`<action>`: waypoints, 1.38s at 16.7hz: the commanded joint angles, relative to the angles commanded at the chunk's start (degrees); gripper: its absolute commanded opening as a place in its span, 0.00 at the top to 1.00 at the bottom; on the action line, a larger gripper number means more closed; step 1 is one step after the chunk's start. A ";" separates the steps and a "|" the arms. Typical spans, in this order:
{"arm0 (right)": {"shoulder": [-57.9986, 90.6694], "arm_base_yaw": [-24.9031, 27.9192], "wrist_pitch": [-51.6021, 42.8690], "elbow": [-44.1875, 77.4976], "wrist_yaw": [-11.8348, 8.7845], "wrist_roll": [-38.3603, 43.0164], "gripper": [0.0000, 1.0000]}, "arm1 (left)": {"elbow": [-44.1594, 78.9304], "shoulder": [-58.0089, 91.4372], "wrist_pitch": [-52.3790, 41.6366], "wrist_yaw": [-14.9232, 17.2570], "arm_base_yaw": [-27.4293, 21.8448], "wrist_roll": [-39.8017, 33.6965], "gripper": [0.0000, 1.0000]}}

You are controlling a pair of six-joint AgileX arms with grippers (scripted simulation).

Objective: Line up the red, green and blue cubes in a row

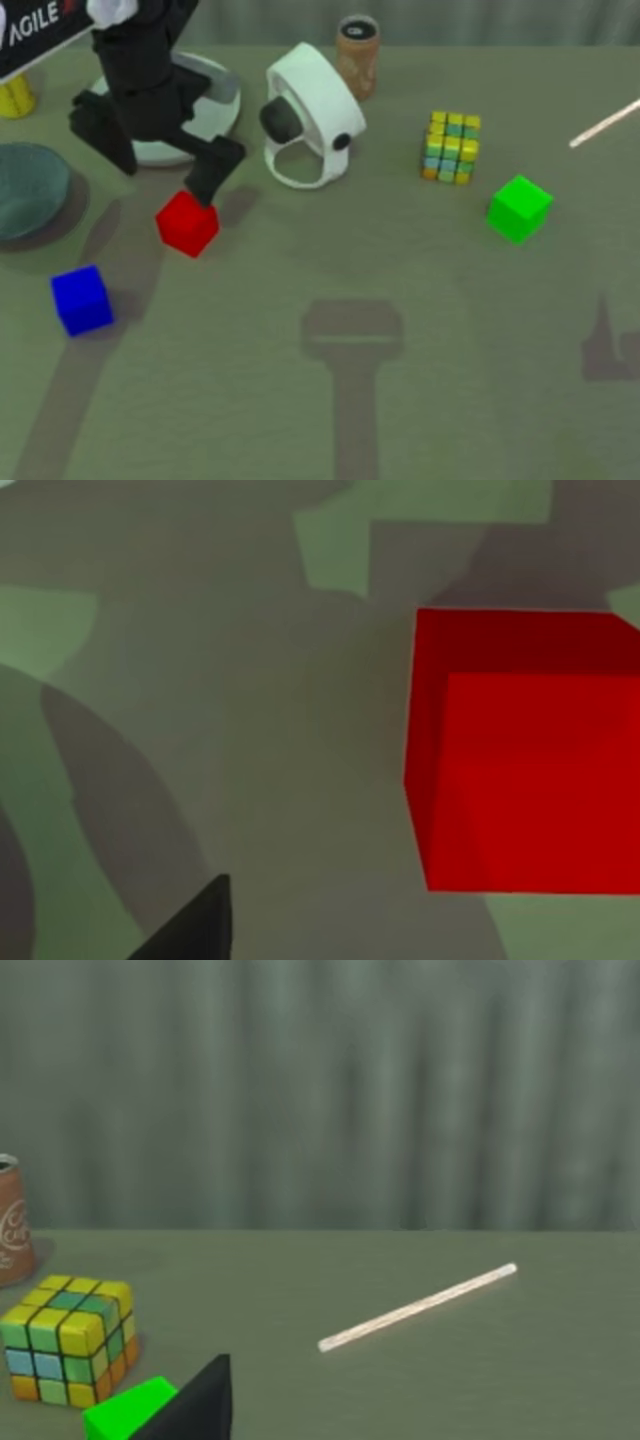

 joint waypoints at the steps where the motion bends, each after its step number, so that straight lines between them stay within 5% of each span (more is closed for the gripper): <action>1: 0.00 0.00 0.00 0.00 0.00 0.00 0.00 | -1.09 0.40 1.36 0.01 -0.06 0.06 0.00; 7: 0.00 0.00 0.00 0.00 0.00 0.00 0.00 | -10.07 4.34 14.89 0.05 -0.11 0.05 0.00; 12: 0.00 0.00 0.00 0.00 0.00 0.00 0.00 | -10.97 4.85 15.98 0.06 -0.12 0.06 0.00; 23: 0.00 0.00 0.00 0.00 0.00 0.00 0.00 | -10.97 4.85 15.98 0.06 -0.12 0.06 0.83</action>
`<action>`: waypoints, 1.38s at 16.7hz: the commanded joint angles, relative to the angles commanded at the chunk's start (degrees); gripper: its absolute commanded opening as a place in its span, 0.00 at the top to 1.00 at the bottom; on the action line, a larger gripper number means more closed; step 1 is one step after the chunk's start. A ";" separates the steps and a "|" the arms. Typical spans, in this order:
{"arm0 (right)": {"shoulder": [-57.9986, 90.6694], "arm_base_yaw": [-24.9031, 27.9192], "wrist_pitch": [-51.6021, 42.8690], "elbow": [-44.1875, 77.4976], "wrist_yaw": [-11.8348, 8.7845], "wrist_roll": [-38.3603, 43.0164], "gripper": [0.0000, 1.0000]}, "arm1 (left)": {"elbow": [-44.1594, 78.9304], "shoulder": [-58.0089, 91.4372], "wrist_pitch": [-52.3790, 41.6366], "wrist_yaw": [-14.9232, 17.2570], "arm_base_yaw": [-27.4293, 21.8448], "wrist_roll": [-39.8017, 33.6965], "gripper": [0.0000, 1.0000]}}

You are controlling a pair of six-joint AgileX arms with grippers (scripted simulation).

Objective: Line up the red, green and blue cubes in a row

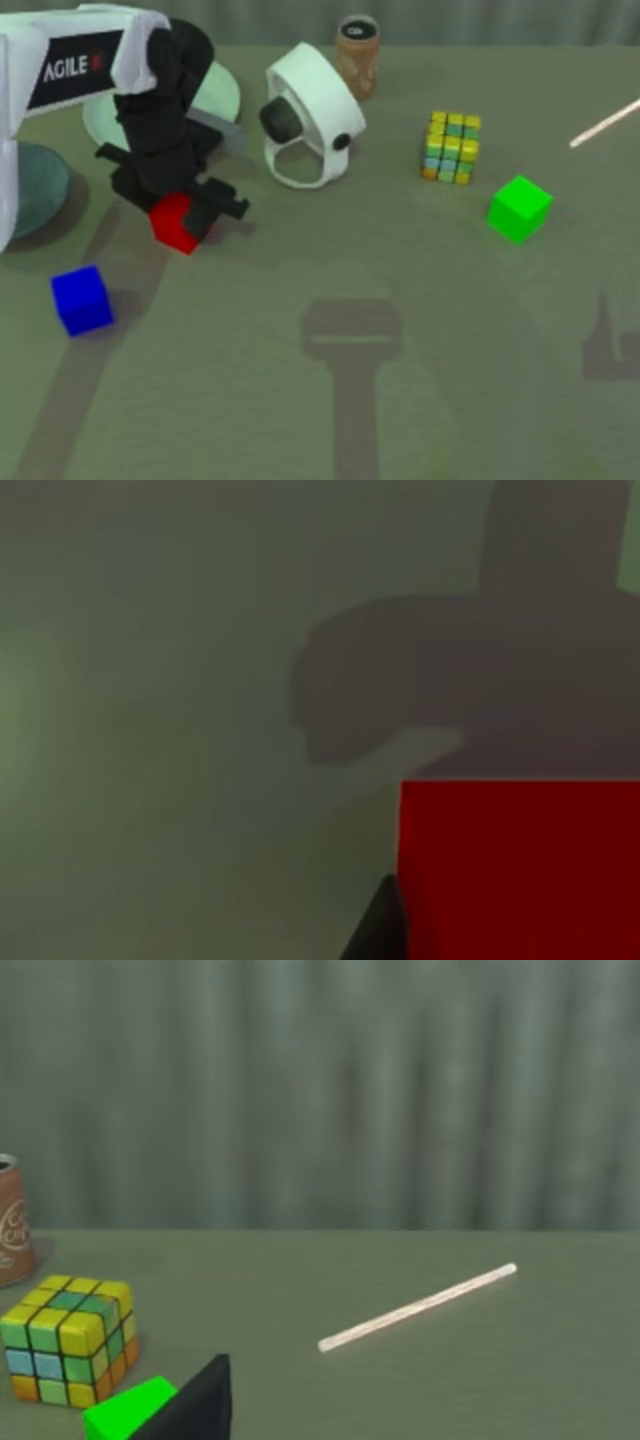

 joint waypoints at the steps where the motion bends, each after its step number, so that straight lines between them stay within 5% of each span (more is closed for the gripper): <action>1: 0.00 0.00 0.00 0.00 0.00 0.00 0.00 | 0.00 0.00 0.00 0.00 0.00 0.00 0.90; 3: 0.00 0.00 0.00 0.00 0.00 0.00 0.00 | 0.00 0.00 0.00 0.00 0.00 0.00 1.00; 12: 0.00 0.00 0.00 0.00 0.00 0.00 0.00 | 0.56 -1.61 -0.70 0.37 0.03 -0.15 1.00; 23: 0.00 0.00 0.00 0.00 0.00 0.00 0.00 | 9.86 -5.42 -13.84 0.33 1.15 -0.30 1.00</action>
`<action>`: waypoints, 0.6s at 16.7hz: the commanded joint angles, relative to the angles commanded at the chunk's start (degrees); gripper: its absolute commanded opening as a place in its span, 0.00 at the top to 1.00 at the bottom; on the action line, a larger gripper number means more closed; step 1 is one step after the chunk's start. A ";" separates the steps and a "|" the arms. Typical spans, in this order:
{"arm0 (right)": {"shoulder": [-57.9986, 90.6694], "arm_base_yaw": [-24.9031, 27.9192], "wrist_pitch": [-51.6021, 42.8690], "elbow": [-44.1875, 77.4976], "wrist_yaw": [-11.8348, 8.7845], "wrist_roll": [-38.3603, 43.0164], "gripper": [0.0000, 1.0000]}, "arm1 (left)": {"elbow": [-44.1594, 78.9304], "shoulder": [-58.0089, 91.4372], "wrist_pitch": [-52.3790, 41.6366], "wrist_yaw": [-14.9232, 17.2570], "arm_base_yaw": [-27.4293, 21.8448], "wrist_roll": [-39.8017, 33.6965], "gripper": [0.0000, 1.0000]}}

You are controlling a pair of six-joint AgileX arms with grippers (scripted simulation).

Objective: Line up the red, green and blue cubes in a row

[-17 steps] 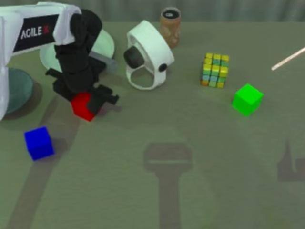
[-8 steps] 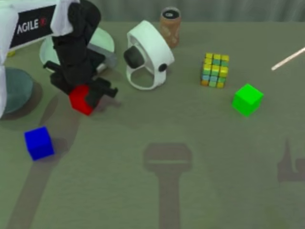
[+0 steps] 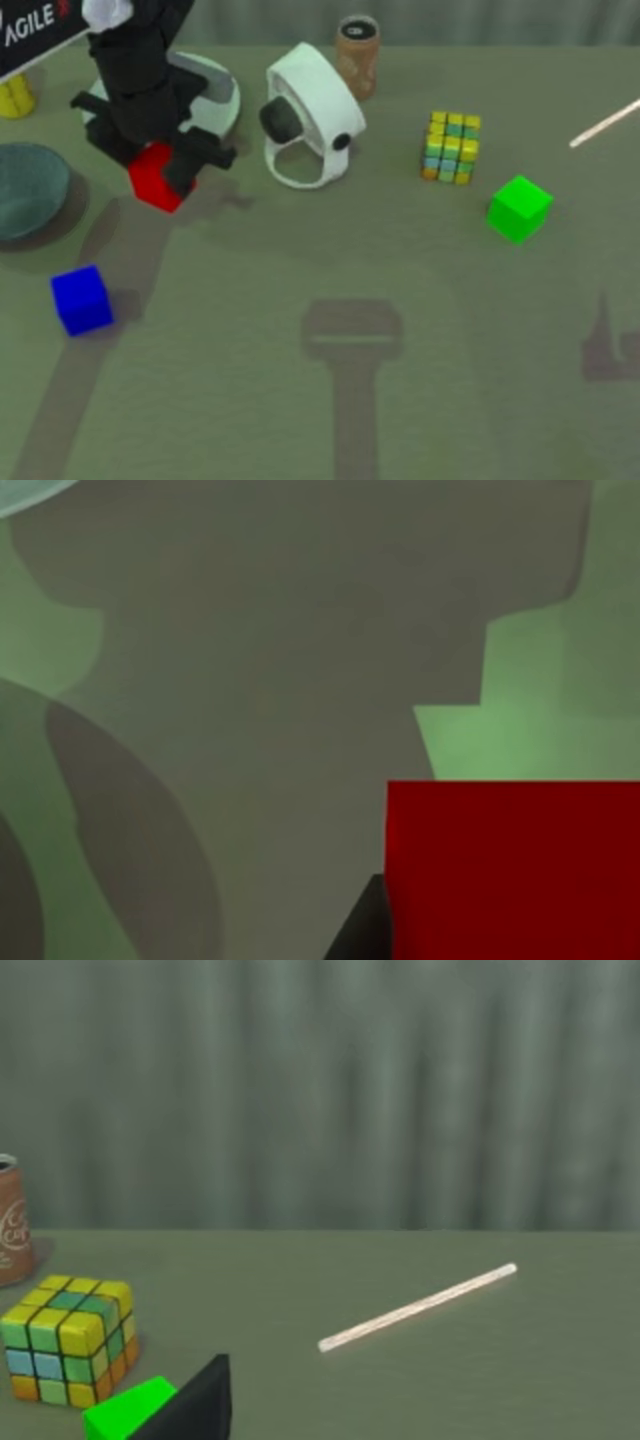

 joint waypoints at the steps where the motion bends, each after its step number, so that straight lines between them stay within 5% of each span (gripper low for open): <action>1: 0.00 0.00 0.00 0.00 0.00 0.00 0.00 | -0.11 0.20 0.15 -0.03 -0.32 0.10 1.00; 5: 0.00 0.00 0.00 0.00 0.00 0.00 0.00 | -2.87 -1.99 0.84 -0.15 -2.55 -3.81 1.00; 10: 0.00 0.00 0.00 0.00 0.00 0.00 0.00 | -14.88 -10.84 3.48 -0.63 -10.43 -20.09 1.00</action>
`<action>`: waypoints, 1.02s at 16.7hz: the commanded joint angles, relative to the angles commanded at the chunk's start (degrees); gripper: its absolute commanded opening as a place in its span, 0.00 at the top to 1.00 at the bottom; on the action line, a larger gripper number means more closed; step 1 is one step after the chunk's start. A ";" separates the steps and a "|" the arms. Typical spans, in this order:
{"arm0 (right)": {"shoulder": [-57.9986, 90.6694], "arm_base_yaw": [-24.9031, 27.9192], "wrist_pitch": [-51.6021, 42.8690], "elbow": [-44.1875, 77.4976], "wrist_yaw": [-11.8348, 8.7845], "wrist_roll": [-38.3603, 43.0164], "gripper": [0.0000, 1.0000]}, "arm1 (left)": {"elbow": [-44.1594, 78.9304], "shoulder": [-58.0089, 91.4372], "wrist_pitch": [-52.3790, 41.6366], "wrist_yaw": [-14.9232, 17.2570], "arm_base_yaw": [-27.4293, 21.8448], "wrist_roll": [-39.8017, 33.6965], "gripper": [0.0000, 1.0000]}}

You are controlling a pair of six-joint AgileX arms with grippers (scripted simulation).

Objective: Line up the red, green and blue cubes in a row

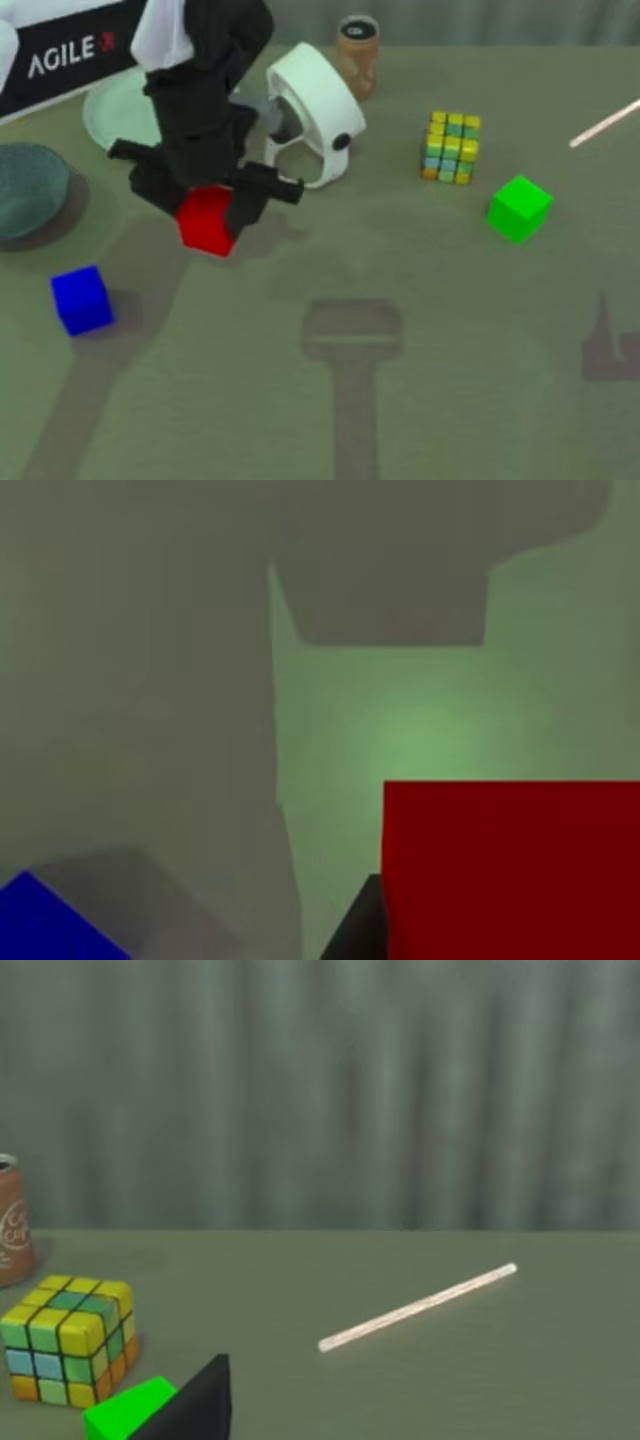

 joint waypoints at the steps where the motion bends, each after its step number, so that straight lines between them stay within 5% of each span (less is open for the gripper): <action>1: 0.00 0.00 0.00 0.00 0.00 0.00 0.00 | -3.14 -2.22 0.62 -0.09 -1.92 -4.19 1.00; 9: 0.00 0.00 0.00 0.00 0.00 0.00 0.00 | -26.44 -19.73 6.13 -0.89 -15.94 -34.97 1.00; 17: 0.00 0.00 0.00 0.00 0.00 0.00 0.00 | -29.54 -22.24 7.23 -1.05 -17.55 -38.01 1.00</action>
